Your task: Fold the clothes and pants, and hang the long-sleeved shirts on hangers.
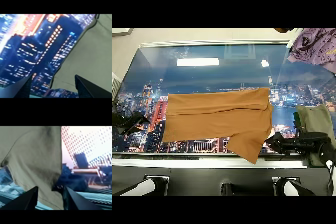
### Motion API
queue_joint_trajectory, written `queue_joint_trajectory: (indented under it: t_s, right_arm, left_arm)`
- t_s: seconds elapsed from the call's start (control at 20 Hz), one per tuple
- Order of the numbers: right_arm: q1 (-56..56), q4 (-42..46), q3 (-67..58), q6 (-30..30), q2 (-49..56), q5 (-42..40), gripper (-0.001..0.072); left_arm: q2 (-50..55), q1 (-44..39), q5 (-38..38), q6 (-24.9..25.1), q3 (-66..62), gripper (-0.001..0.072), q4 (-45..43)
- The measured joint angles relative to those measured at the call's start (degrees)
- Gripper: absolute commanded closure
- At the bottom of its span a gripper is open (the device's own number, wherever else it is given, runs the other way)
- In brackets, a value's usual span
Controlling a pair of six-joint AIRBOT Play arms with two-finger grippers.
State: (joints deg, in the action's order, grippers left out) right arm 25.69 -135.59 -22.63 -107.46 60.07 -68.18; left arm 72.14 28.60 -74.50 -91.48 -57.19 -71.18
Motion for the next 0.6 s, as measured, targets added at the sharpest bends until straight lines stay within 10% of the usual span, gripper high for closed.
queue_joint_trajectory:
  t_s: [0.6]
  right_arm:
    - [0.0,-9.9,6.3,-5.4,3.8,4.8,0.0445]
  left_arm:
    - [-0.3,-0.2,0.6,-0.5,0.9,0.0095,0.7]
